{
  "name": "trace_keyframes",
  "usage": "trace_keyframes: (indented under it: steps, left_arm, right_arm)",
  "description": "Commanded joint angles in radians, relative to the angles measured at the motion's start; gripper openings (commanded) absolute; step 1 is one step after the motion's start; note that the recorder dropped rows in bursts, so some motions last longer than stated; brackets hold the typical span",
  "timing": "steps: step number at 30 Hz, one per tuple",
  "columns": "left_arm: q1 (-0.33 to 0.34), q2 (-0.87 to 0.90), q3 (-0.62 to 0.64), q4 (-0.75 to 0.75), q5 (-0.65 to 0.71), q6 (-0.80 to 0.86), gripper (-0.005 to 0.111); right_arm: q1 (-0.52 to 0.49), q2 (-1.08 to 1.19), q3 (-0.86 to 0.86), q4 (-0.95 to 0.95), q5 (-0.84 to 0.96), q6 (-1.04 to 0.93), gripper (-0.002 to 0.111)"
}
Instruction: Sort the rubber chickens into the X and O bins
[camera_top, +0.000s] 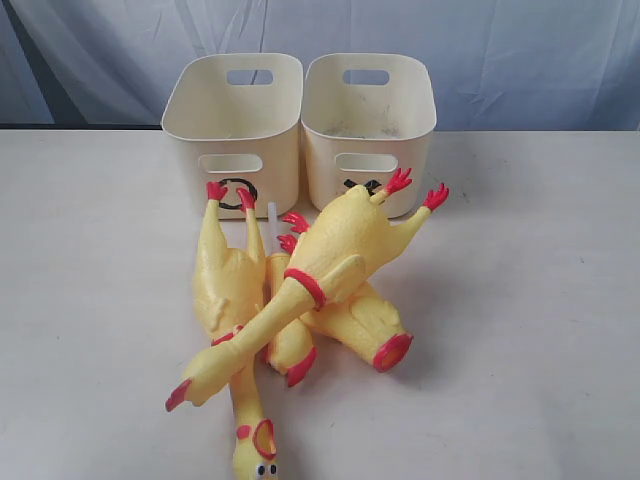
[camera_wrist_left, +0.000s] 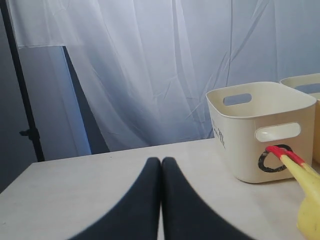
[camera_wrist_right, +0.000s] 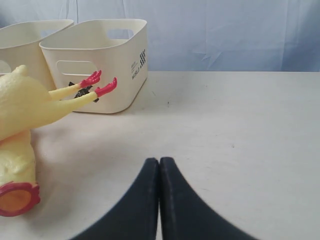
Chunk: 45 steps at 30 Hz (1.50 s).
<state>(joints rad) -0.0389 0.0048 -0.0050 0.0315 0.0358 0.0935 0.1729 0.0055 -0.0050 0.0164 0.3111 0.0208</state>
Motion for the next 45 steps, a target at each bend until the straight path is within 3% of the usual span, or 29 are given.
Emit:
trace_keyframes:
  steps: [1, 6, 11, 16, 24, 35, 42, 45]
  left_arm:
    - [0.000, -0.005, 0.005, 0.007, -0.012, -0.004, 0.000]
    - [0.000, -0.005, 0.005, -0.002, -0.050, -0.009, 0.000]
    - [0.000, -0.005, 0.005, -0.241, -0.112, -0.120, 0.000]
    - [0.000, -0.005, 0.005, -0.410, -0.110, -0.119, 0.000]
    - [0.000, -0.005, 0.005, -0.439, -0.119, -0.141, 0.000]
    - [-0.004, -0.005, 0.005, -0.514, -0.025, -0.143, 0.000]
    - [-0.004, 0.002, -0.163, -0.518, 0.007, -0.143, 0.000]
    - [-0.004, 0.091, -0.255, -0.518, 0.110, -0.132, 0.000]
  right_arm:
    - [-0.002, -0.005, 0.005, -0.002, -0.007, -0.001, 0.000]
    - [-0.002, -0.005, 0.005, -0.002, -0.007, -0.001, 0.000]
    - [-0.002, -0.005, 0.005, -0.002, -0.007, -0.001, 0.000]
    - [-0.002, -0.005, 0.005, -0.002, -0.007, -0.001, 0.000]
    - [-0.002, -0.005, 0.005, -0.002, -0.007, -0.001, 0.000]
    - [-0.002, -0.005, 0.005, -0.002, -0.007, -0.001, 0.000]
    - [-0.002, -0.005, 0.005, -0.002, -0.007, -0.001, 0.000]
    - [-0.002, -0.005, 0.005, -0.002, -0.007, -0.001, 0.000]
